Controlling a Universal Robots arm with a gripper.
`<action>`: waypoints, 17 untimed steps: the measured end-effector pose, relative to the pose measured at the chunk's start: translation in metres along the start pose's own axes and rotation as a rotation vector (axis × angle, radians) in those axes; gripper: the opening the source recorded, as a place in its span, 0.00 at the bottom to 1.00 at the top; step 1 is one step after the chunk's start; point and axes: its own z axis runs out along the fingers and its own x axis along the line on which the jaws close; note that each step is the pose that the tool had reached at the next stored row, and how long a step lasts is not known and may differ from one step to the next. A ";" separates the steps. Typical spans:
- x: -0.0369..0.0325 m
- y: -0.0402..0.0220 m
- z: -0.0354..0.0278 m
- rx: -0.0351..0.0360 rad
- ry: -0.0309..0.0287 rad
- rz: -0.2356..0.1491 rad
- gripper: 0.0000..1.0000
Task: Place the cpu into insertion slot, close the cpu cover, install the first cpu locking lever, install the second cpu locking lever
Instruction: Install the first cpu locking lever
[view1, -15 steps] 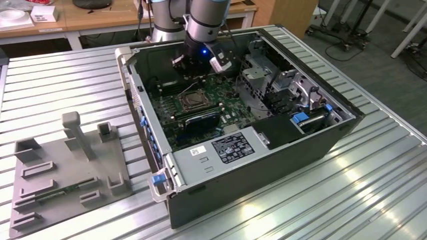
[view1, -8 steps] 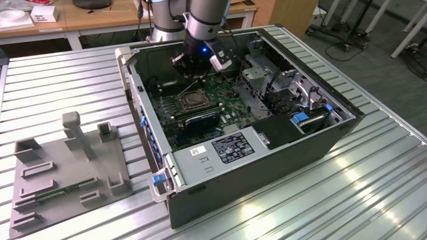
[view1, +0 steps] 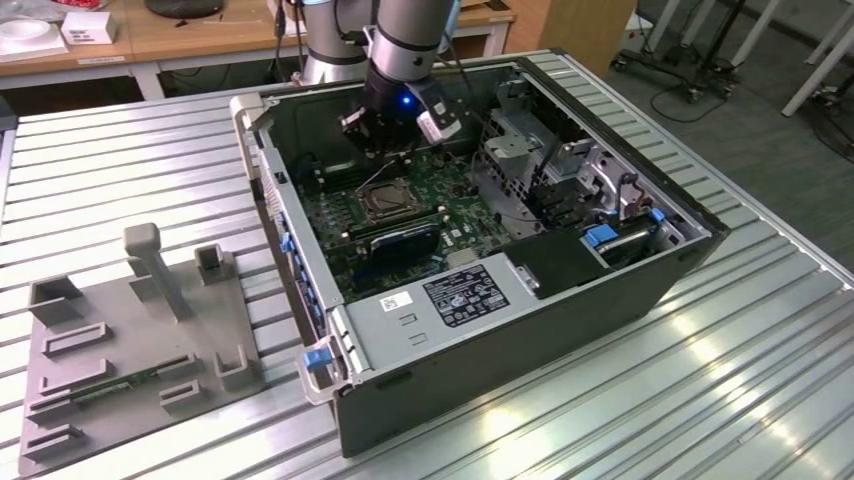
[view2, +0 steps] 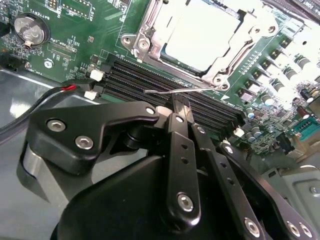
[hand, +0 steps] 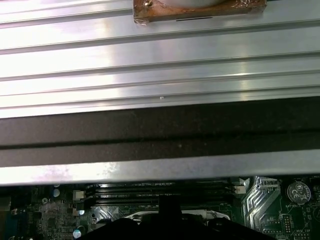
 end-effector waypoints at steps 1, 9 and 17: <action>0.0000 0.0000 0.0000 0.0001 0.0000 0.000 0.11; -0.0007 -0.0038 -0.0008 0.0001 0.0000 0.000 0.11; -0.0009 -0.0042 0.0001 -0.0020 0.0000 0.000 0.11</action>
